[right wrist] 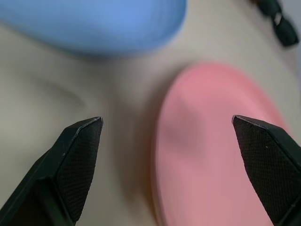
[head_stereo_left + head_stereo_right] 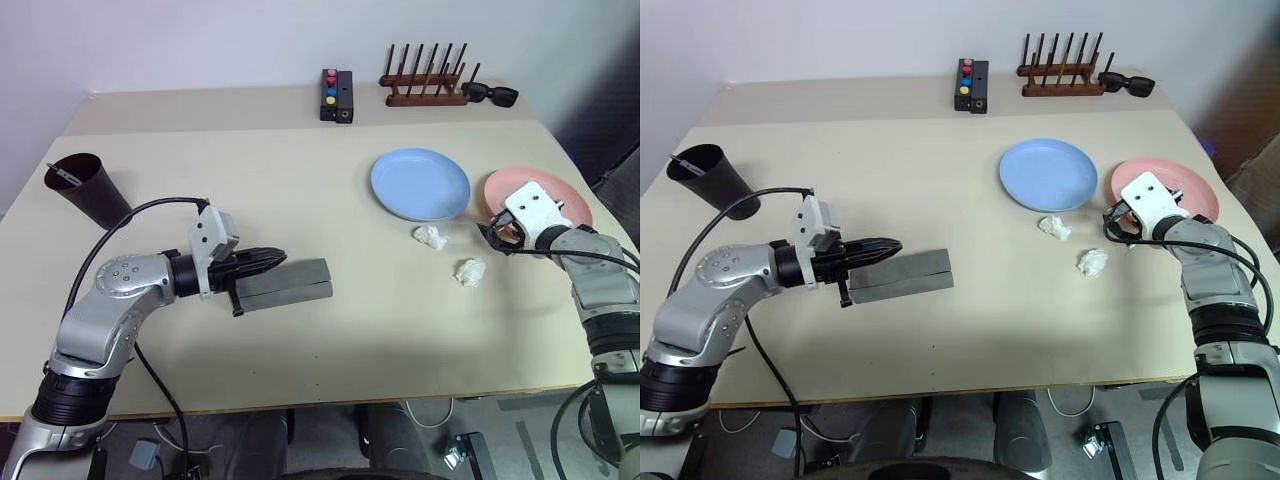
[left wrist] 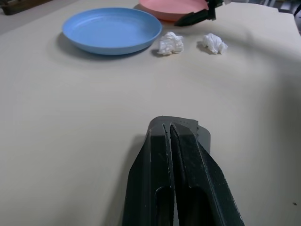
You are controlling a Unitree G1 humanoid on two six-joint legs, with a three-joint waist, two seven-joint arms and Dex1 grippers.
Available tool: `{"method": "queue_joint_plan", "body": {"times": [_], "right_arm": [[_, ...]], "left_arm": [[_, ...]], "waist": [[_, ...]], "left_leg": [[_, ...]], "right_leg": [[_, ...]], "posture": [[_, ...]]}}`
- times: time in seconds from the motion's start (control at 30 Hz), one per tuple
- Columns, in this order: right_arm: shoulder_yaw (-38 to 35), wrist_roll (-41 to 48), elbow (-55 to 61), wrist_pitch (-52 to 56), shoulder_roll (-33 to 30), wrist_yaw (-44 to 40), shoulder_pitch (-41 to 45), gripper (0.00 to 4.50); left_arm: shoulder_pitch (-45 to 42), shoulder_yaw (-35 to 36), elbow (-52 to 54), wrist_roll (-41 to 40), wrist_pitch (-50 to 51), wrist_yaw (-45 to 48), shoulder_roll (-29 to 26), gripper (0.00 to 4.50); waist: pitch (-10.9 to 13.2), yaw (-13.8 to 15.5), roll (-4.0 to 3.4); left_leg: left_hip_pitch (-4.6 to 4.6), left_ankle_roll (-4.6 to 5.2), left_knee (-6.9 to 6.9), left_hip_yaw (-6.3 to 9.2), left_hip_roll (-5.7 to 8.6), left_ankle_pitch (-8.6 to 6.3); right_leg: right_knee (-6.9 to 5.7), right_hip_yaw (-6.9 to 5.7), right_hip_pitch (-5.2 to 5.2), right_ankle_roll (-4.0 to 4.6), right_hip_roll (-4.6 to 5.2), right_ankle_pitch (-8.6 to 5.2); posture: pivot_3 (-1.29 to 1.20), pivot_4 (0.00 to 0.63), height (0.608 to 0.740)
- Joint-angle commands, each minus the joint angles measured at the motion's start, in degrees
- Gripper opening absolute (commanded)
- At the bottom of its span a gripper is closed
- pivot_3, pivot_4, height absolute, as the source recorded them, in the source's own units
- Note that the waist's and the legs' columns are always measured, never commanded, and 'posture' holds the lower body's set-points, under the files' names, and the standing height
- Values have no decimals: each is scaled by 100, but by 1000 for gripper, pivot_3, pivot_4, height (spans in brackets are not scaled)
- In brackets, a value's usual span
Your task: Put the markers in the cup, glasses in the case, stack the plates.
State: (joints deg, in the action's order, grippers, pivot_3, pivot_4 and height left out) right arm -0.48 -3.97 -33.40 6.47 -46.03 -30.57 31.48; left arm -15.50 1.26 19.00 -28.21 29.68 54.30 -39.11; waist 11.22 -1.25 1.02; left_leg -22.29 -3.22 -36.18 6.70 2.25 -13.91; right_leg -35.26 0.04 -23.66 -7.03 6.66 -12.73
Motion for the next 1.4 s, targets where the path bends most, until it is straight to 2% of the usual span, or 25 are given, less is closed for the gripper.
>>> {"method": "queue_joint_plan", "body": {"times": [0.03,0.13,0.33,0.63,0.8,0.9,1.03,1.27,1.37,1.4], "right_arm": [[-50,-118,-232,-137,6,146,222,4254],[-60,-148,-353,-185,18,212,229,3156],[-83,-210,-231,-178,29,308,118,22],[-211,-215,340,-212,-21,492,-121,22],[-213,153,1320,-748,72,-37,-265,22],[-48,670,1883,-549,354,-701,-196,22],[206,807,1756,-359,760,-1137,122,22],[451,518,621,-831,1381,-1004,807,22],[432,552,514,-985,1456,-1129,889,939],[416,564,511,-1033,1465,-1138,897,1389]], "left_arm": [[-92,0,186,-98,-23,-14,42,72],[-81,3,190,-115,5,-19,57,63],[-34,0,204,-131,33,-56,86,63],[-1,10,203,-176,28,-205,262,63],[-40,53,221,-186,72,-305,301,63],[-113,41,261,-216,150,-356,321,63],[-192,4,275,-240,217,-419,347,63],[-197,39,372,-262,272,-504,359,63],[-120,78,434,-291,275,-543,336,63],[-101,87,446,-301,274,-554,327,63]], "waist": [[0,7,0],[0,12,0],[0,11,0],[0,19,-1],[1,-13,-4],[0,-7,-4],[1,11,-4],[1,31,-4],[1,26,-4],[1,23,-4]], "left_leg": [[0,0,-1,-1,0,0],[0,0,-1,-1,0,0],[0,0,-1,-1,0,0],[-1,0,-2,-1,0,0],[0,0,0,-1,0,0],[3,0,0,0,-1,0],[2,0,-4,0,0,0],[1,-2,-2,1,0,1],[0,-2,0,1,1,1],[0,-2,1,1,1,1]], "right_leg": [[0,0,0,0,0,0],[0,1,1,0,0,0],[0,1,1,0,0,0],[1,2,1,0,0,0],[0,2,0,-1,0,1],[-1,2,2,-2,-1,1],[-1,2,5,-2,0,1],[0,1,3,-1,-1,1],[2,1,2,-2,-1,1],[2,1,2,-2,-1,1]], "posture": [[0,150,734],[0,150,734],[0,150,734],[0,150,734],[0,150,734],[0,150,734],[0,150,734],[0,150,734],[0,150,734],[0,150,734]]}}
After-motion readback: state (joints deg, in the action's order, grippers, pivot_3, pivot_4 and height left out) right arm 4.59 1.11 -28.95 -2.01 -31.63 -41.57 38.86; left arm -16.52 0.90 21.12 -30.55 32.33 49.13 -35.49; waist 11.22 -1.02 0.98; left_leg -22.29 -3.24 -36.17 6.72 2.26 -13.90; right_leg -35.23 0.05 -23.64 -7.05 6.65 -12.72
